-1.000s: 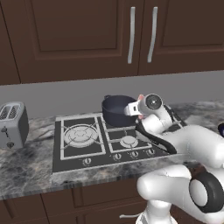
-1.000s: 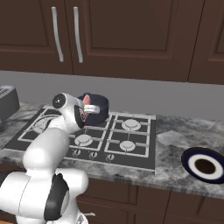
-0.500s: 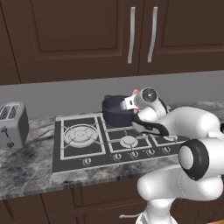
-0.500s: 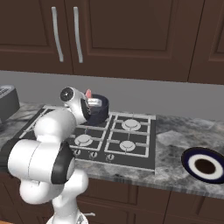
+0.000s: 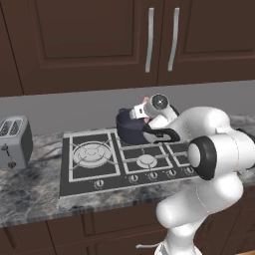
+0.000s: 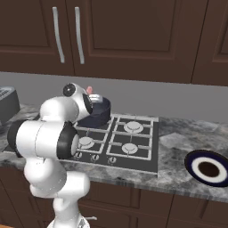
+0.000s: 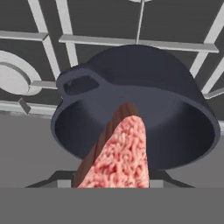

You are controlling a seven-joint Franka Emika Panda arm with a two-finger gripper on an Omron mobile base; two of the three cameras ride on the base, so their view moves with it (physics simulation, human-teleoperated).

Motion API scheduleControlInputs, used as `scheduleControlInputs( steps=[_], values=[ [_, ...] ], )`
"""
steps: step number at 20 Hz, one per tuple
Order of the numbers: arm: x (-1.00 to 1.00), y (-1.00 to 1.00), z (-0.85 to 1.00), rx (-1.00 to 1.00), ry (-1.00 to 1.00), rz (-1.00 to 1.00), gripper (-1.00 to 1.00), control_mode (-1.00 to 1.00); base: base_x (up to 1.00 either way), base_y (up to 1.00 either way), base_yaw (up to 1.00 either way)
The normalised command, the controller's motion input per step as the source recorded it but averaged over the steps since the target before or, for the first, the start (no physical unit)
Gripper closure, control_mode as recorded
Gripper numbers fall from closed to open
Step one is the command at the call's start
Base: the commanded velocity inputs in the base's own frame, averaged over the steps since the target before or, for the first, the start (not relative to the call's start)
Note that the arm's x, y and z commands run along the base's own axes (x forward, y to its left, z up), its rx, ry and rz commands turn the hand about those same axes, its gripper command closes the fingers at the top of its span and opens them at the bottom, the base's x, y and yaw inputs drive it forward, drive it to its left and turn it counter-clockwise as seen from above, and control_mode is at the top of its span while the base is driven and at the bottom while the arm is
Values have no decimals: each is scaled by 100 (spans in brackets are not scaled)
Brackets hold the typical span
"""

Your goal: Retrieve the frozen meat and place it in the pot on a burner. Then turn the burner on.

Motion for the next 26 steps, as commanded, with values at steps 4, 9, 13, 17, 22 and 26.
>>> scheduleControlInputs(
  steps=[4, 9, 13, 17, 22, 26],
  values=[
    [44, 8, -14, 0, 0, 0, 100, -100, 0, 0, 0],
    [33, 0, -28, 0, 0, 0, 100, -100, 0, 0, 0],
    [27, 0, -23, 0, 0, 0, 100, -100, 0, 0, 0],
    [23, 0, -13, 0, 0, 0, 100, -100, 0, 0, 0],
    [29, 0, -19, 0, 0, 0, 100, -100, 0, 0, 0],
    [21, 0, -1, -1, 0, 0, 100, -100, 0, 0, 0]
  ],
)
